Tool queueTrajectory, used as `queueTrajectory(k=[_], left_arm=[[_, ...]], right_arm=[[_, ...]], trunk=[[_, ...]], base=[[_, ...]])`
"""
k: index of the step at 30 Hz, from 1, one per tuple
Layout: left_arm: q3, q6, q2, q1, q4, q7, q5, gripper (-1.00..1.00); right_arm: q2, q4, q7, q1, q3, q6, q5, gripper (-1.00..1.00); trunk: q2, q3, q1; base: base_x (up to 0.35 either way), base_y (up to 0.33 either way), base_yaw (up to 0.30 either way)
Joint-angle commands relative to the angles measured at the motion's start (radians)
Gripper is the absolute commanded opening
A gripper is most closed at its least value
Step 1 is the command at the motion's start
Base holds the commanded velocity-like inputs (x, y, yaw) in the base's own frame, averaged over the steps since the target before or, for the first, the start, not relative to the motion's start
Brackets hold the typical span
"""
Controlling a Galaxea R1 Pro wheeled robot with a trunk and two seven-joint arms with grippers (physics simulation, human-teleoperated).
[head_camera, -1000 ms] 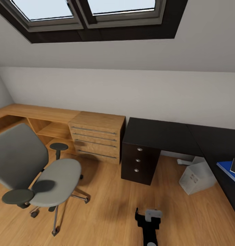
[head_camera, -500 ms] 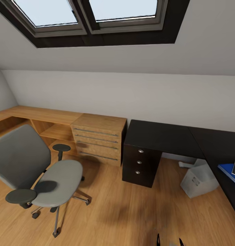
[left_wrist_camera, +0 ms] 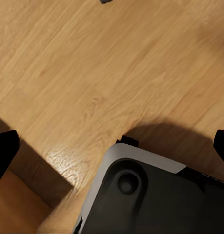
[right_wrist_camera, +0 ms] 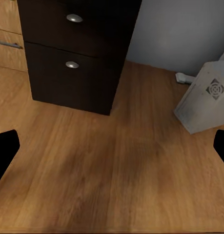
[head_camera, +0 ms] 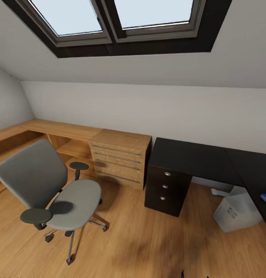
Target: In the bedroom, organize the workspace by keeping the computer under the desk, ensuring the monitor is on the desk, placing the keyboard on the desk next to the monitor, placing the mouse on the desk next to the keyboard, moving the folder from the swivel chair onto the desk next to the mouse, stacking the notebook on top of the folder with the pen on top of the notebook, and positioning the swivel chair next to the desk.
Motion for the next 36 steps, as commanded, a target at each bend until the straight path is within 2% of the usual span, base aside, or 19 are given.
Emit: queueTrajectory(k=[1,7,14,15,17,23,28,36], left_arm=[[-0.008,-0.005,0.000,-0.009,0.016,0.007,0.010,1.00],[-0.009,-0.007,0.002,-0.017,0.032,0.005,0.004,1.00],[-0.010,-0.008,0.005,-0.019,0.049,0.003,-0.003,1.00],[-0.011,-0.008,0.004,-0.019,0.057,0.003,-0.031,1.00],[-0.011,-0.007,0.003,-0.019,0.060,0.004,-0.064,1.00],[-0.011,-0.007,0.001,-0.020,0.076,0.004,-0.121,1.00],[-0.011,-0.004,-0.001,-0.020,0.086,0.004,-0.143,1.00],[-0.011,-0.006,0.000,-0.021,0.088,0.004,-0.146,1.00]], right_arm=[[0.001,0.002,0.000,-0.001,0.008,0.021,-0.007,1.00],[0.003,0.004,0.004,-0.001,0.009,0.041,-0.008,1.00],[0.006,0.007,0.008,-0.001,0.009,0.029,-0.005,1.00],[0.006,0.007,0.007,-0.001,0.008,-0.005,-0.005,1.00],[0.005,0.007,0.006,-0.001,0.008,-0.025,-0.005,1.00],[0.006,0.007,0.003,-0.001,0.009,-0.042,-0.004,1.00],[0.016,0.008,0.001,0.000,0.009,-0.042,-0.001,1.00],[0.030,0.007,0.003,0.008,0.011,-0.042,0.001,1.00]], trunk=[[-0.001,-0.001,0.000],[-0.001,0.000,0.000],[-0.001,0.010,0.000],[-0.001,0.011,0.000],[-0.001,0.014,0.000],[-0.001,0.024,0.000],[-0.001,0.031,0.000],[-0.001,0.041,0.000]], base=[[0.000,0.000,0.047],[0.000,0.000,0.019],[0.000,0.000,0.002],[0.017,-0.022,0.000],[0.069,-0.076,0.000],[0.164,-0.179,0.012],[0.216,-0.235,0.077],[0.205,-0.230,0.179]])
